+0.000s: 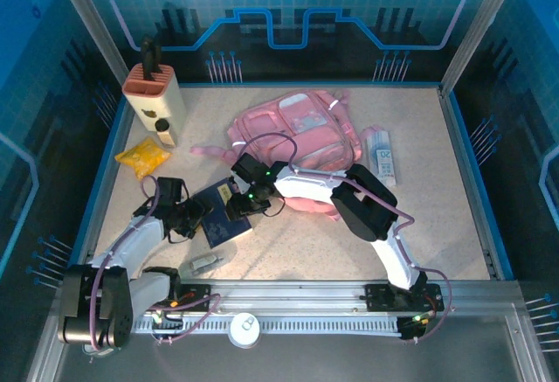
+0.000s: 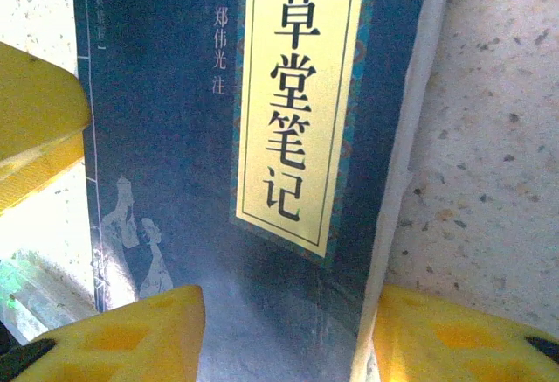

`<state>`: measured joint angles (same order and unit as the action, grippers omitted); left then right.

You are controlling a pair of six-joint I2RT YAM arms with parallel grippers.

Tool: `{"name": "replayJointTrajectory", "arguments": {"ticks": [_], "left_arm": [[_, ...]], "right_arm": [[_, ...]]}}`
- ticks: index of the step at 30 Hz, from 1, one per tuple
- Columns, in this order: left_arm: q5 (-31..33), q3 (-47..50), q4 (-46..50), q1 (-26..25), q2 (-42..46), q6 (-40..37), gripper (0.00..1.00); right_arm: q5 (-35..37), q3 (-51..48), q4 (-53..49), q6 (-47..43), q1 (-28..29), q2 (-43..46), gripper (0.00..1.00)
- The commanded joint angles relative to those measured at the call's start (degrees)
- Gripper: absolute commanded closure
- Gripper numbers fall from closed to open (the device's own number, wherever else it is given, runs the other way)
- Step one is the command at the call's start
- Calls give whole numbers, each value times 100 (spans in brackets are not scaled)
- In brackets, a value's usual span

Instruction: Pack the student bag

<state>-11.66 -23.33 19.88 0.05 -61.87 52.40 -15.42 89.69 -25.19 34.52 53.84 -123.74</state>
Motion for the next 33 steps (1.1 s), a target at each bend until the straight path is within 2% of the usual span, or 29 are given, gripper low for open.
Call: {"name": "replayJointTrajectory", "arguments": {"ticks": [1, 12, 21, 27, 32, 33], "left_arm": [[-258, 107, -90, 13, 61, -15, 36], [-260, 154, -177, -5, 10, 0, 37], [-254, 123, -274, -80, -112, 49, 37], [-248, 60, -292, -128, -173, 46, 37], [-220, -63, -158, -123, -43, 65, 32], [-179, -148, -57, -120, 8, 37, 31]], "right_arm": [[-395, 215, 117, 19, 126, 371, 50], [-478, 145, 173, 112, 110, 544, 61], [-444, 82, 116, 222, 94, 511, 74], [-448, 92, 119, 295, 55, 562, 87], [-475, 45, 202, 382, -8, 788, 100], [-490, 15, 226, 411, -22, 849, 100]]}}
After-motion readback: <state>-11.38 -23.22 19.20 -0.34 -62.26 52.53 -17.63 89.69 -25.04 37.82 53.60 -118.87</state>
